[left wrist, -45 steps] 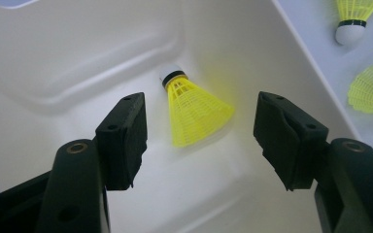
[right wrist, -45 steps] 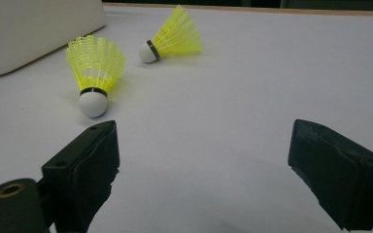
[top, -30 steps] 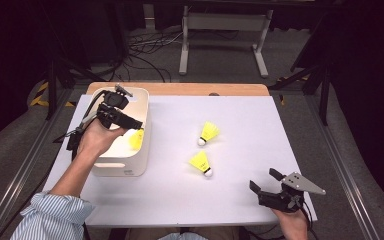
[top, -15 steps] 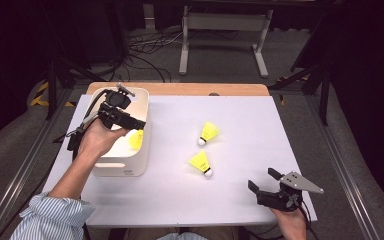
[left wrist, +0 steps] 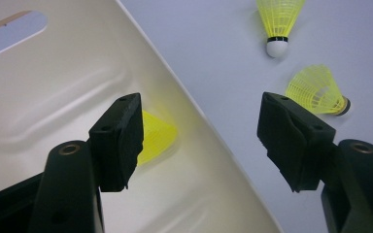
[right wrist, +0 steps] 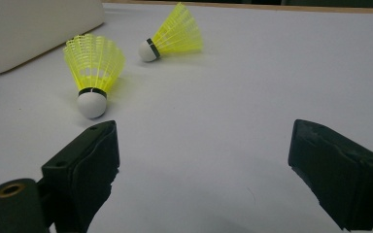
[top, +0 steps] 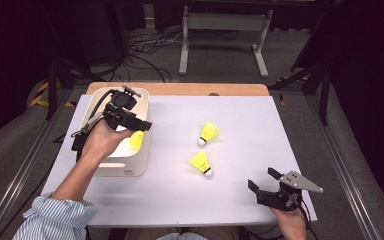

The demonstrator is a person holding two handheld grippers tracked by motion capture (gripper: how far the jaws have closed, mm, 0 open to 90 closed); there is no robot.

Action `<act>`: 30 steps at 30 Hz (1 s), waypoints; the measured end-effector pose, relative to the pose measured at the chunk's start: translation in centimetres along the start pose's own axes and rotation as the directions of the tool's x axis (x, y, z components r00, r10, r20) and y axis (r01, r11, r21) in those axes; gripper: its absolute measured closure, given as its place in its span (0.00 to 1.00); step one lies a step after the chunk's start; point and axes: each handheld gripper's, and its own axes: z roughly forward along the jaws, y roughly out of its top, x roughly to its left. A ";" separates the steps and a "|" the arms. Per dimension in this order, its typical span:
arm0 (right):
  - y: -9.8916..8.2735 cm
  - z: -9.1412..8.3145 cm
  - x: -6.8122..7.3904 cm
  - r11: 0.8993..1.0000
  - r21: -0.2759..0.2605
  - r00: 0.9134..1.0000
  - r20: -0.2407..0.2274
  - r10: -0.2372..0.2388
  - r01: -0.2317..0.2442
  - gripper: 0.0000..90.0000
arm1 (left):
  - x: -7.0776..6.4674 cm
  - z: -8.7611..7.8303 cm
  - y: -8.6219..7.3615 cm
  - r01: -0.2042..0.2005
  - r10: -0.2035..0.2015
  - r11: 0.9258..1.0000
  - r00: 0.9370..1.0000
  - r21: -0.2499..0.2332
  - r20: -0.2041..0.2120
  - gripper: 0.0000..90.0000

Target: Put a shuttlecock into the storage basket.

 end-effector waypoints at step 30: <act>1.2 1.0 1.3 0.999 0.042 0.999 -0.041 -0.024 0.025 0.15 | -4.7 2.2 0.6 -0.093 0.092 0.995 0.995 0.024 0.047 0.38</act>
